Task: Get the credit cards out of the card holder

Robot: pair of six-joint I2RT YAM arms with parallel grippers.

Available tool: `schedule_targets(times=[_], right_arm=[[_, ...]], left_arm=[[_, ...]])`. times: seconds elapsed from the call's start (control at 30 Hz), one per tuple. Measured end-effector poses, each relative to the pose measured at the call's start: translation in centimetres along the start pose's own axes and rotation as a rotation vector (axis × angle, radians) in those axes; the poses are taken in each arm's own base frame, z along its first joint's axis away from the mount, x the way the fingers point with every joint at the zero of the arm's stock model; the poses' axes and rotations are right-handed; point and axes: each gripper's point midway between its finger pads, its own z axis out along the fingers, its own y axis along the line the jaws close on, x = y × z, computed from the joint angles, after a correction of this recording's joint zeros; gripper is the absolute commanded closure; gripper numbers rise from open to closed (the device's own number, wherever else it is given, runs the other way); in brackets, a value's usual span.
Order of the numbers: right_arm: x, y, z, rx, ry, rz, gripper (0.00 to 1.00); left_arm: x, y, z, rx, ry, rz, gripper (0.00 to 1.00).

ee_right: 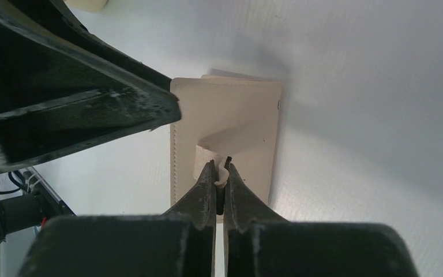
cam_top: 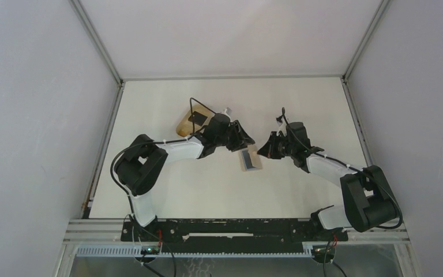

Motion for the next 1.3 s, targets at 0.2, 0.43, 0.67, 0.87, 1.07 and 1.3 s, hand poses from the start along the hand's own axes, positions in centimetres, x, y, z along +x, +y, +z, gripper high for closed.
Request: schedule_targets(times=[0.2, 0.43, 0.67, 0.87, 1.07, 1.3], right_arm=[[0.1, 0.3, -0.4, -0.007, 0.006, -0.001, 1.0], [0.0, 0.9, -1.4, -0.009, -0.001, -0.022, 0.55], [-0.9, 4.1, -1.9, 0.029, -0.002, -0.163, 0.4], [-0.2, 6.9, -1.5, 0.064, 0.005, -0.318, 0.38], [1.1, 6.6, -1.1, 0.179, 0.028, -0.442, 0.42], [1.1, 5.7, -0.6, 0.321, 0.004, -0.543, 0.48]], left_arm=[[0.8, 0.8, 0.5, -0.048, 0.025, 0.026, 1.0], [1.1, 1.0, 0.5, -0.062, 0.033, 0.034, 1.0], [0.3, 1.9, 0.0, -0.182, 0.025, 0.047, 1.0], [-0.9, 1.3, -0.8, -0.243, -0.001, 0.045, 1.0], [-0.7, 2.1, -1.4, -0.292, 0.0, 0.025, 1.0], [-0.6, 2.5, -1.6, -0.315, 0.001, -0.006, 1.0]])
